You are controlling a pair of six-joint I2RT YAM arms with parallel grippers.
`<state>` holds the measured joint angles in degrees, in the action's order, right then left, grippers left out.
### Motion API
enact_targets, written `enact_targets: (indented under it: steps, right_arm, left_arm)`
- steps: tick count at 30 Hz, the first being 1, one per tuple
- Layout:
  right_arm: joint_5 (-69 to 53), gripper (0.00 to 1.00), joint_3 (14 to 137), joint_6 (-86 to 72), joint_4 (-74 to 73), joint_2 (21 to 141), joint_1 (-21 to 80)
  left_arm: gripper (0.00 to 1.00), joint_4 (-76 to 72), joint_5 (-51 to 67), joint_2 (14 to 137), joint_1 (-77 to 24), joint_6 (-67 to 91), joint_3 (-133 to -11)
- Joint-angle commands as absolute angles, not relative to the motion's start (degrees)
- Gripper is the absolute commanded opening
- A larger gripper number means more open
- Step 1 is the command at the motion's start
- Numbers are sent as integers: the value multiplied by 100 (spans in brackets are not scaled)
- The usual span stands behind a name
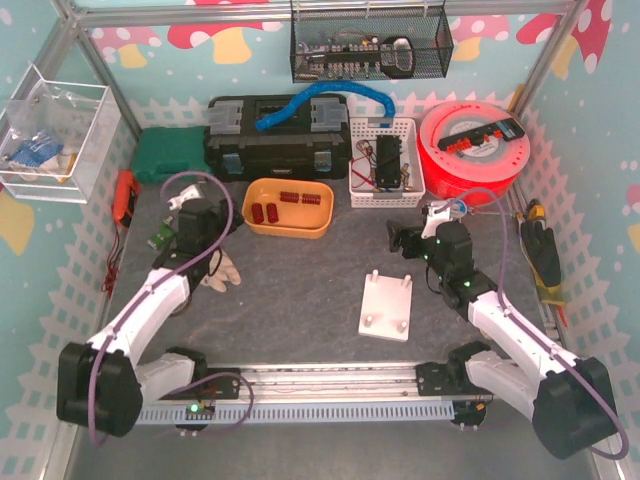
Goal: Install the large spring
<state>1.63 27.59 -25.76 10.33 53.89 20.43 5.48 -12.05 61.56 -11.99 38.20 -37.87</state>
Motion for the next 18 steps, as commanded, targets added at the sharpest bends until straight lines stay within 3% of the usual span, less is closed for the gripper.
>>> enact_targets:
  steps: [1, 7, 14, 18]
  right_arm:
    - [144, 99, 2876, -2612, 1068, 5538, 2126]
    - [284, 99, 2766, -2667, 1247, 5577, 2179]
    - [189, 99, 2762, -2666, 1329, 5695, 2206]
    - [259, 99, 2730, -2680, 1363, 5670, 2206]
  left_arm:
    - [88, 724, -912, 6792, -1513, 3268, -4484]
    - [77, 1220, -1444, 8125, -1957, 2550, -5817]
    - [46, 1510, -1355, 9232, -2042, 1865, -6606]
    - [40, 1879, -1386, 9860, -2029, 1691, -7091]
